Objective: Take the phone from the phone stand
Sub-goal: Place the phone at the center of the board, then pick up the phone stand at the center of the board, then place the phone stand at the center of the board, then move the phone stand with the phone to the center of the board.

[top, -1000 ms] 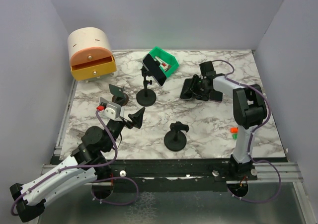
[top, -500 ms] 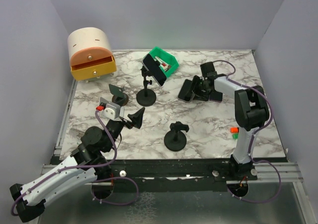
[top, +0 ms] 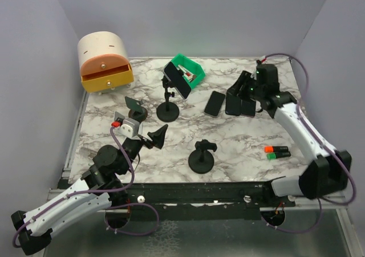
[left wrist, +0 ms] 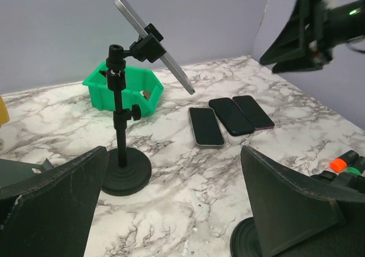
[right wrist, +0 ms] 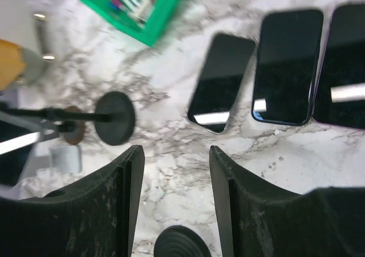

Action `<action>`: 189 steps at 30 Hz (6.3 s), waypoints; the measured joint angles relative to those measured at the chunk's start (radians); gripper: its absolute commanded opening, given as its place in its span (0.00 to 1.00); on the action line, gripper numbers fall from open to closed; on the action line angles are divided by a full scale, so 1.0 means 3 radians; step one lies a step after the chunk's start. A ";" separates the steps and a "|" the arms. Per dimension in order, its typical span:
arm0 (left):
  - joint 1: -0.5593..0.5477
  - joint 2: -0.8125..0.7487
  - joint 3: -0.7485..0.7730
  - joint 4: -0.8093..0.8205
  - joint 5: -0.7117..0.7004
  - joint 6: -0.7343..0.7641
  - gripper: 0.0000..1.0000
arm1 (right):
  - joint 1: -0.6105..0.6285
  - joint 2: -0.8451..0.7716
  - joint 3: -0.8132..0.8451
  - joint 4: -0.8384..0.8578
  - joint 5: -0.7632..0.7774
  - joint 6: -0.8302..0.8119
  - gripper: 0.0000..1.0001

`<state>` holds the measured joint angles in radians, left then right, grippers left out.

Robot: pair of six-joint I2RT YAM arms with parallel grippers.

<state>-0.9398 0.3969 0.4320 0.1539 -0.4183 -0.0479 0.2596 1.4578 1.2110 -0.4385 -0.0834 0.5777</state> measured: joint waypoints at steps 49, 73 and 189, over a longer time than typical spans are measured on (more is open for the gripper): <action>0.0000 0.1061 0.0242 0.0292 0.1625 -0.1277 0.99 | 0.1041 -0.1878 -0.1105 -0.0659 -0.1826 -0.0793 0.62; -0.0038 0.2000 0.0582 0.0186 0.2228 -0.1340 0.50 | 0.1138 -0.2221 -0.1186 -0.0601 -0.1609 -0.0704 0.63; 0.1363 0.2998 0.2520 -0.0716 0.0586 -0.2097 0.68 | 0.1138 -0.2546 -0.1806 0.0033 -0.0795 -0.0445 0.62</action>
<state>-0.5308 1.2964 1.1881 -0.0608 -0.2424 -0.6769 0.6010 0.6941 0.6693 -0.4286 -0.3218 0.4442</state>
